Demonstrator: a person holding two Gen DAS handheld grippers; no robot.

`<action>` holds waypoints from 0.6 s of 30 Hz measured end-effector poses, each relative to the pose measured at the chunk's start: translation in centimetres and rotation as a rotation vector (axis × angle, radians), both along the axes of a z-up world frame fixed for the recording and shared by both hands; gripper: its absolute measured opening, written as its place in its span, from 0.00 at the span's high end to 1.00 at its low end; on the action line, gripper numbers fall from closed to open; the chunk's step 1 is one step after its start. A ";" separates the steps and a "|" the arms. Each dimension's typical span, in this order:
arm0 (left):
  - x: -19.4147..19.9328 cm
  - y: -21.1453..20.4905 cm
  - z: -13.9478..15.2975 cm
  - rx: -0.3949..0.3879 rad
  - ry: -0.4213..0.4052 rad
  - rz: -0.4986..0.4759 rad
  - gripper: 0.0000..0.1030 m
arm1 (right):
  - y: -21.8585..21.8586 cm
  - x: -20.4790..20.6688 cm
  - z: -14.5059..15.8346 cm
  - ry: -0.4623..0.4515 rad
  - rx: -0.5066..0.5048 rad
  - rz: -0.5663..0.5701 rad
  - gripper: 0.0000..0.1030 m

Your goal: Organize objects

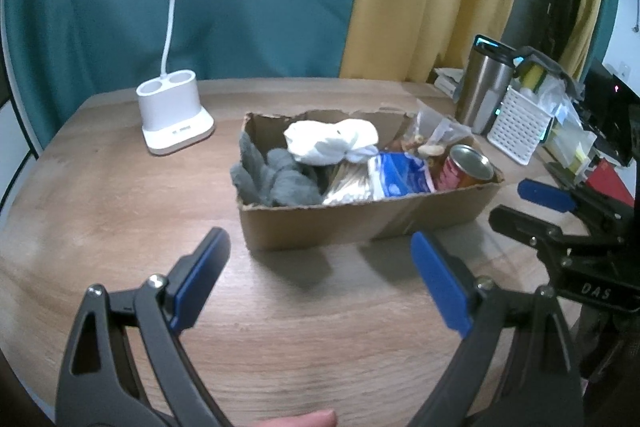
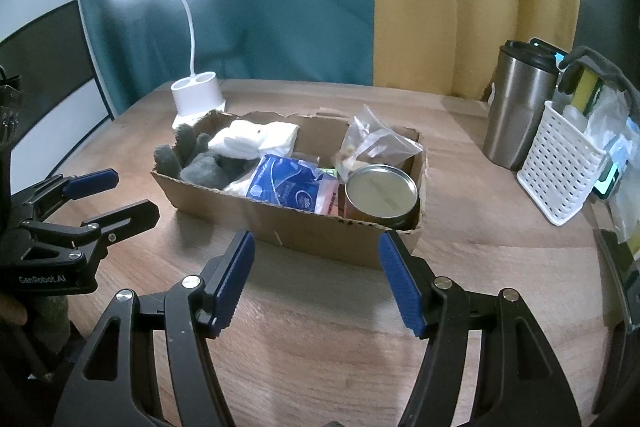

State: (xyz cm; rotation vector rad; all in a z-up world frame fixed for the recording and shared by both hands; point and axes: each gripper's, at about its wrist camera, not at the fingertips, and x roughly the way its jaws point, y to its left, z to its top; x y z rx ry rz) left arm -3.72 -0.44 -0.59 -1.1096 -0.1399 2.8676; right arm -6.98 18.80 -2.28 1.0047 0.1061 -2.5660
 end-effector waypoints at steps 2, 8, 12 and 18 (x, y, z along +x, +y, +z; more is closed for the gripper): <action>0.0 0.0 0.0 -0.001 0.000 -0.002 0.09 | 0.0 0.1 0.0 0.001 0.001 0.001 0.34; 0.1 0.0 0.0 -0.001 0.001 -0.008 0.09 | -0.1 0.1 0.1 0.001 0.003 -0.001 0.34; 0.1 0.0 0.0 0.002 -0.002 -0.010 0.09 | -0.1 0.2 0.0 0.001 0.008 -0.001 0.34; 0.3 0.0 -0.1 0.005 -0.001 -0.014 0.09 | -0.2 0.5 0.0 0.001 0.012 -0.003 0.34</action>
